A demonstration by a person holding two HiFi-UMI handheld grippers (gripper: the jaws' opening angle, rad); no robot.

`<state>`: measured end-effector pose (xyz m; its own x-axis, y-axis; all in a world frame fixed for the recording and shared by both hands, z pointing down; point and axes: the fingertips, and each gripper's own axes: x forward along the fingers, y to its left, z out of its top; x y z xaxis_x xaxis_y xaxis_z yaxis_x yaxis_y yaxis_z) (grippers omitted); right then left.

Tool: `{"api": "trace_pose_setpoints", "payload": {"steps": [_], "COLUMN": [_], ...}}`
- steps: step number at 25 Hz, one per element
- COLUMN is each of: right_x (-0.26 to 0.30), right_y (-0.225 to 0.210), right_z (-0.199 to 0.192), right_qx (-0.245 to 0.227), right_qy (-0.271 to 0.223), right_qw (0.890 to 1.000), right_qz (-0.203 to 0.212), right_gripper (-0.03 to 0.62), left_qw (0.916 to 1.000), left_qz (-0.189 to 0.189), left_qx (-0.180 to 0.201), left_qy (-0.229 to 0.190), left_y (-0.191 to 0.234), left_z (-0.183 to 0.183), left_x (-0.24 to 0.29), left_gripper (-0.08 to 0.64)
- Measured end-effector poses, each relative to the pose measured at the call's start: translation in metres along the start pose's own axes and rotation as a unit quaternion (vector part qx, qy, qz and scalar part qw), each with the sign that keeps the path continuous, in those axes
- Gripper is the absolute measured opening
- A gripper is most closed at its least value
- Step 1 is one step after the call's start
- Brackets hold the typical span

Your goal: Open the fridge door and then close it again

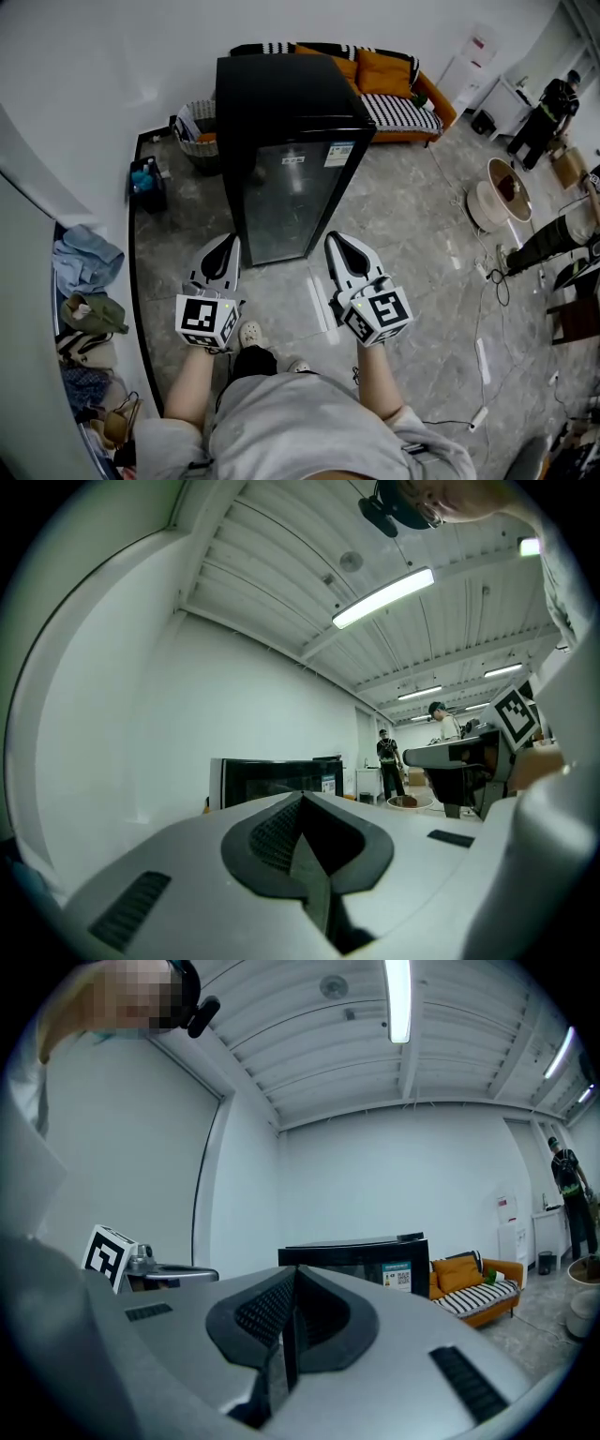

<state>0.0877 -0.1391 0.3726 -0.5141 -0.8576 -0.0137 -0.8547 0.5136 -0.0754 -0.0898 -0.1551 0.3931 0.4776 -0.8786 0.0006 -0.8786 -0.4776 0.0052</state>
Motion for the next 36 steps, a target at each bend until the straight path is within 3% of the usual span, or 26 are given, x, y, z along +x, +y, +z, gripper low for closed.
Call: {"api": "trace_pose_setpoints", "payload": {"steps": [8, 14, 25, 36], "right_x": [-0.021, -0.035, -0.057, -0.079], "right_y": [0.009, 0.018, 0.031, 0.035], "right_z": [0.007, 0.012, 0.017, 0.019], "right_qx": [-0.01, -0.02, -0.029, -0.021], "right_qy": [-0.004, -0.006, -0.016, -0.026], "right_qw": [1.0, 1.0, 0.999, 0.999], "right_qz": [0.009, 0.016, 0.028, 0.031], "right_gripper": [0.017, 0.017, 0.017, 0.017], "left_qw": [0.9995, 0.9995, 0.9991, 0.9994], "left_qz": [-0.002, -0.007, -0.007, -0.016], "left_qx": [-0.02, 0.004, 0.014, -0.003], "left_qy": [-0.024, -0.03, -0.04, -0.032], "left_y": [-0.025, -0.047, -0.071, -0.102], "left_z": [0.025, 0.035, 0.04, 0.037], "left_x": [-0.019, -0.028, -0.041, -0.05], "left_gripper": [0.014, 0.014, 0.014, 0.014]}}
